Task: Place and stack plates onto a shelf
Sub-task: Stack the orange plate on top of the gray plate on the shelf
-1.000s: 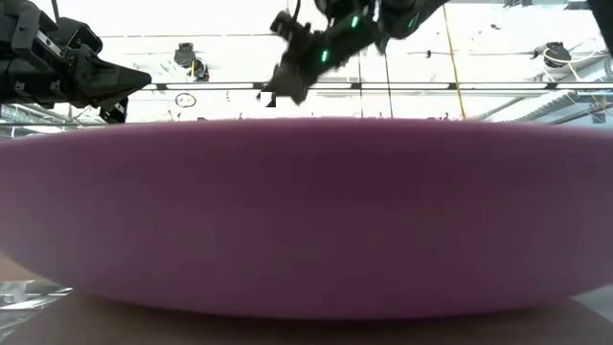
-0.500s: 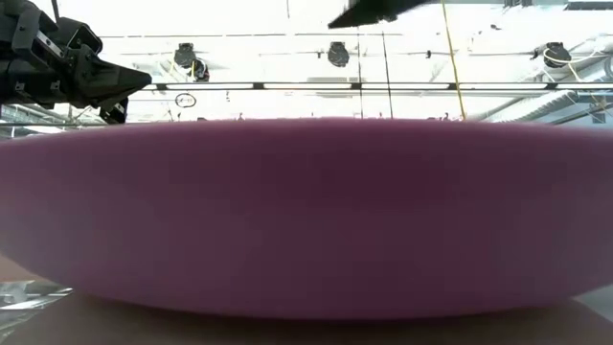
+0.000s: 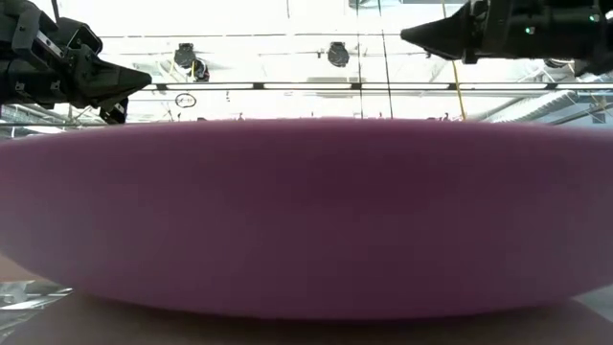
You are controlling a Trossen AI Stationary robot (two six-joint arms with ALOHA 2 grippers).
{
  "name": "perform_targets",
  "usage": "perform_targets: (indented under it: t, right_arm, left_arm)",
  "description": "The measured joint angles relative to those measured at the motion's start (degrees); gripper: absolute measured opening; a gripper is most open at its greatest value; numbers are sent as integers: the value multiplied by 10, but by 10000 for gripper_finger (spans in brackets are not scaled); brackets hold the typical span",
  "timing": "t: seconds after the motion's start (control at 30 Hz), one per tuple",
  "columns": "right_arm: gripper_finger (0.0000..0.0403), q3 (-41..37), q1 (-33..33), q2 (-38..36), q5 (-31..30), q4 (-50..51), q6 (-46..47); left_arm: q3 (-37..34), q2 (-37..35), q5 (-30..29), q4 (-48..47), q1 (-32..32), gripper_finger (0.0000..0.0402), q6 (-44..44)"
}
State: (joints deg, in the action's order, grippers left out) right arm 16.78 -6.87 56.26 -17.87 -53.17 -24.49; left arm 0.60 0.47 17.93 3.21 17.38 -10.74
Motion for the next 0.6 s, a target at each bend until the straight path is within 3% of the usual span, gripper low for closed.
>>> perform_targets:
  t: [0.47,0.6]
  right_arm:
    - [105,-4,0,-4,-1,-6,11]
    - [105,-4,0,-4,-2,1,11]
  left_arm:
    - [0,0,0,18,0,10,22]
    - [0,0,0,84,0,10,8]
